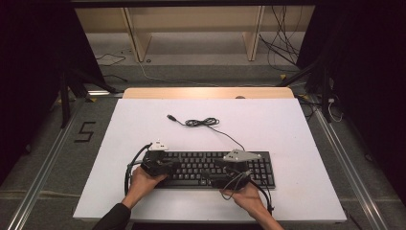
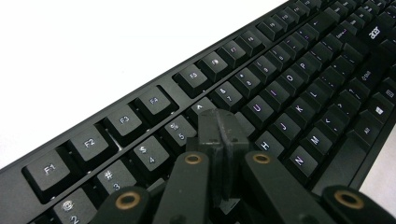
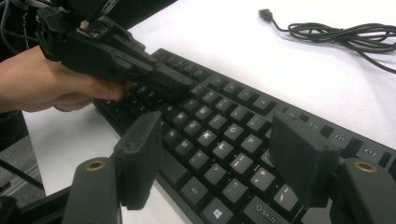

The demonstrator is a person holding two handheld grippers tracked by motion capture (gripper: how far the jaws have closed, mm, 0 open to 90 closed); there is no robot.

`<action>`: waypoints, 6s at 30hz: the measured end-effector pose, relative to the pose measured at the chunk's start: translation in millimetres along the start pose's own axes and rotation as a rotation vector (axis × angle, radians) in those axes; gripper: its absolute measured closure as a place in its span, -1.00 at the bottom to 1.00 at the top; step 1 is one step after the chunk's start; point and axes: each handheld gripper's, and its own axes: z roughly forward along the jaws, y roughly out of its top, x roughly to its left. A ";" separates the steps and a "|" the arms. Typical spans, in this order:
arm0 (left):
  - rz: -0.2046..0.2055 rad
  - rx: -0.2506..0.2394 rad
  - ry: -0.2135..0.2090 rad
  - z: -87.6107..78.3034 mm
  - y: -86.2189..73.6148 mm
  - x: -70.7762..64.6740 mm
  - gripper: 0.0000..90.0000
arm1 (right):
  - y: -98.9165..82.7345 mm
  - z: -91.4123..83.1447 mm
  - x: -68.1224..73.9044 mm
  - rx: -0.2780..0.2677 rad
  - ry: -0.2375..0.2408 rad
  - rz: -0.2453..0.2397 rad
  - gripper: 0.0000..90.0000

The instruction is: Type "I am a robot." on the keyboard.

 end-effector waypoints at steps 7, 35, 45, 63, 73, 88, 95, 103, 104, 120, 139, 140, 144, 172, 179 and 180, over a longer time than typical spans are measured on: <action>-0.008 -0.022 -0.008 -4.5 0.0 1.2 0.95 | 0.2 -1.1 -1.5 -0.004 -0.004 0.002 -0.20; -0.072 -0.151 -0.082 -38.8 -5.3 9.3 0.22 | -0.9 -0.7 -2.7 -0.003 -0.003 0.005 -0.22; -0.093 -0.210 -0.098 -52.2 -13.5 9.6 -0.06 | -1.0 -0.3 -3.7 -0.004 -0.002 0.008 -0.18; -0.095 -0.266 -0.096 -64.3 -28.2 4.0 -0.26 | -2.8 14.0 -0.4 0.093 -0.002 -0.025 0.71; -0.100 -0.289 -0.087 -70.1 -33.3 2.5 -0.28 | -5.0 27.4 -0.5 0.151 -0.009 -0.036 1.00; -0.094 -0.320 -0.091 -75.7 -40.4 1.2 -0.39 | -8.7 38.2 -0.2 0.194 -0.021 -0.064 1.00; -0.064 -0.317 -0.086 -77.0 -43.9 -3.3 -0.40 | -9.9 40.6 -0.1 0.202 -0.028 -0.062 1.00; -0.061 -0.313 -0.086 -75.6 -46.2 -6.2 -0.40 | -12.6 43.4 2.8 0.211 -0.042 -0.076 1.00; -0.060 -0.311 -0.087 -75.6 -46.2 -6.0 -0.40 | -12.7 43.3 3.0 0.210 -0.044 -0.075 1.00; -0.063 -0.316 -0.081 -77.5 -45.8 -3.7 -0.40 | -5.9 20.0 -5.7 0.095 -0.020 0.003 0.79; -0.065 -0.306 -0.089 -77.1 -45.7 -2.6 -0.41 | -1.3 -10.3 -16.5 0.002 -0.020 -0.006 0.24; -0.066 -0.306 -0.090 -77.1 -45.7 -2.6 -0.41 | -1.6 -12.6 -16.8 -0.003 -0.021 -0.004 0.19; -0.067 -0.306 -0.092 -77.1 -45.6 -2.7 -0.41 | -3.0 -20.9 -18.3 -0.009 -0.030 0.002 -0.01; -0.066 -0.302 -0.103 -77.4 -45.5 -3.1 -0.42 | -28.0 -68.9 -31.6 -0.093 -0.098 0.004 -0.27; -0.065 -0.303 -0.103 -77.4 -45.4 -3.3 -0.42 | -34.2 -77.8 -33.5 -0.102 -0.120 0.003 -0.28; -0.064 -0.303 -0.103 -77.3 -45.4 -3.3 -0.42 | -34.6 -78.4 -33.5 -0.103 -0.123 -0.002 -0.28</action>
